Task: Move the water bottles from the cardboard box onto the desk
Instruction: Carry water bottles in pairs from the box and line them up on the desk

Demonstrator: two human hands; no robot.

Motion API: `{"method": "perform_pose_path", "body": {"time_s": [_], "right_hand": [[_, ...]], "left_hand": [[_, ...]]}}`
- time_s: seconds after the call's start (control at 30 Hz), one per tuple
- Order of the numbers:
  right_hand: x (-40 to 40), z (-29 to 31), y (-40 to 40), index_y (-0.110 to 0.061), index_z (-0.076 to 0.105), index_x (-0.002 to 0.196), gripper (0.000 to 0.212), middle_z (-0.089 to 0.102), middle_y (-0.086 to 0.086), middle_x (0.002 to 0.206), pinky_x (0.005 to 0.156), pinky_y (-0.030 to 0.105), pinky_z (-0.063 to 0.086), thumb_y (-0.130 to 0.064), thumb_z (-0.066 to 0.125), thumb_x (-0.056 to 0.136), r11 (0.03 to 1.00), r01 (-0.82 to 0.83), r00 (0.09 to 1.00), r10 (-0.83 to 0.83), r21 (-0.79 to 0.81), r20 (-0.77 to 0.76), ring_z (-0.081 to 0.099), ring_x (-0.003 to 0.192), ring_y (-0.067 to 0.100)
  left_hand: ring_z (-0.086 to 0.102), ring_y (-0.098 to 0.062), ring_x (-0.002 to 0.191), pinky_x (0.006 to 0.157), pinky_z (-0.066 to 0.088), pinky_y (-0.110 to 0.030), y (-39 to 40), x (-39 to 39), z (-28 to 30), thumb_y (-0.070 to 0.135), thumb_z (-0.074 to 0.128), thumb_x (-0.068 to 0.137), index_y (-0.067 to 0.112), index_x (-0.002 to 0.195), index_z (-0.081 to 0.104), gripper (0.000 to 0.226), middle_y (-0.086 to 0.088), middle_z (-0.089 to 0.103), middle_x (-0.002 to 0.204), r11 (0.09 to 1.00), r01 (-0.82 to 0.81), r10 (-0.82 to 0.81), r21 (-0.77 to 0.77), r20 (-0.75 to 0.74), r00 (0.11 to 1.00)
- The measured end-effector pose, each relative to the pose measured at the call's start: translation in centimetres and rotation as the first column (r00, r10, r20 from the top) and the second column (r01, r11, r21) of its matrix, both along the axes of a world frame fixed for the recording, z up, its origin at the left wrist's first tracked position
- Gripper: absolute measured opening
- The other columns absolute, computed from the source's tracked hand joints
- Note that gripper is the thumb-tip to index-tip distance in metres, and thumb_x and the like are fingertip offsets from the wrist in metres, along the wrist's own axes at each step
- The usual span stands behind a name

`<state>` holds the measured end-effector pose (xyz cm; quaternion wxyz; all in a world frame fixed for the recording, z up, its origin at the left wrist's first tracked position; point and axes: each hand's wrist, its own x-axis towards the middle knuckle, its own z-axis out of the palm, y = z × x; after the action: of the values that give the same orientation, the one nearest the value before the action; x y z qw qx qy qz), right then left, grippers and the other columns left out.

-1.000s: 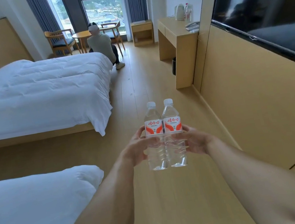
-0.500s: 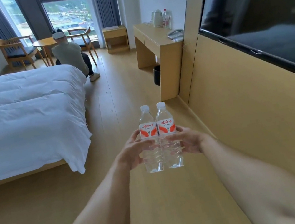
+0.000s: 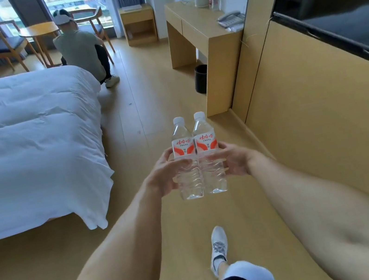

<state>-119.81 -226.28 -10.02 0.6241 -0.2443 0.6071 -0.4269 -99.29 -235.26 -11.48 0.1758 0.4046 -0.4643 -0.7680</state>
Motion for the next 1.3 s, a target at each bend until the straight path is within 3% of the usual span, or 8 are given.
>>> {"method": "perform_pose_path", "body": {"time_s": [0.3,0.47,0.63,0.77,1.1,1.3], "right_hand": [[-5.0,-1.5,-18.2,-0.019,0.05,0.139,0.063,0.064,0.016,0.132,0.102,0.063,0.046,-0.006,0.075,0.082,0.994,-0.105,0.993,0.105,0.012,0.054,0.06,0.121,0.042],[-7.8,-0.7,-28.2,-0.018,0.049,0.14,0.061,0.063,0.016,0.133,0.096,0.056,0.052,-0.007,0.073,0.085,0.987,-0.158,0.985,0.158,-0.006,0.067,0.063,0.113,0.038],[-9.7,-0.8,-36.2,-0.018,0.049,0.14,0.06,0.063,0.016,0.133,0.1,0.06,0.048,-0.007,0.073,0.086,0.986,-0.168,0.983,0.167,0.01,0.072,0.059,0.123,0.041],[-10.8,-1.1,-42.9,-0.018,0.048,0.139,0.062,0.063,0.016,0.132,0.099,0.059,0.049,-0.007,0.074,0.084,0.987,-0.163,0.985,0.161,0.019,0.058,0.06,0.121,0.04],[-13.1,-0.6,-62.7,-0.026,0.053,0.134,0.057,0.066,0.012,0.126,0.088,0.052,0.054,-0.009,0.076,0.084,1.0,0.008,1.0,-0.009,0.02,0.028,0.064,0.114,0.035],[-15.2,-0.1,-71.8,-0.023,0.052,0.137,0.061,0.066,0.012,0.128,0.095,0.055,0.051,-0.009,0.076,0.084,0.992,0.122,0.992,-0.123,0.019,0.025,0.063,0.116,0.035]], "left_hand": [[0.068,-0.035,0.11,0.09,0.05,-0.069,-16.1,-4.3,0.2,0.006,0.082,0.071,0.03,0.136,0.052,0.075,-0.012,0.071,0.119,0.994,-0.114,0.114,0.002,0.037,0.993],[0.069,-0.034,0.108,0.088,0.053,-0.067,-25.0,-6.7,1.3,0.013,0.085,0.065,0.031,0.136,0.051,0.08,-0.013,0.068,0.124,0.985,-0.171,0.171,-0.02,0.022,0.985],[0.069,-0.034,0.109,0.086,0.054,-0.066,-32.7,-8.5,0.9,0.014,0.086,0.066,0.03,0.136,0.05,0.081,-0.013,0.067,0.124,0.982,-0.188,0.189,-0.005,0.025,0.982],[0.068,-0.035,0.111,0.091,0.051,-0.069,-40.0,-9.8,-0.1,0.008,0.085,0.074,0.029,0.138,0.048,0.077,-0.013,0.067,0.125,0.986,-0.166,0.165,0.007,0.035,0.986],[0.071,-0.034,0.105,0.084,0.055,-0.065,-63.6,-13.5,0.1,0.003,0.082,0.076,0.028,0.133,0.054,0.068,-0.013,0.07,0.121,1.0,-0.003,0.003,-0.01,0.017,1.0],[0.07,-0.034,0.108,0.085,0.053,-0.069,-74.7,-16.9,1.2,0.002,0.08,0.079,0.027,0.134,0.053,0.066,-0.012,0.071,0.121,0.993,0.114,-0.114,-0.01,0.03,0.993]]}}
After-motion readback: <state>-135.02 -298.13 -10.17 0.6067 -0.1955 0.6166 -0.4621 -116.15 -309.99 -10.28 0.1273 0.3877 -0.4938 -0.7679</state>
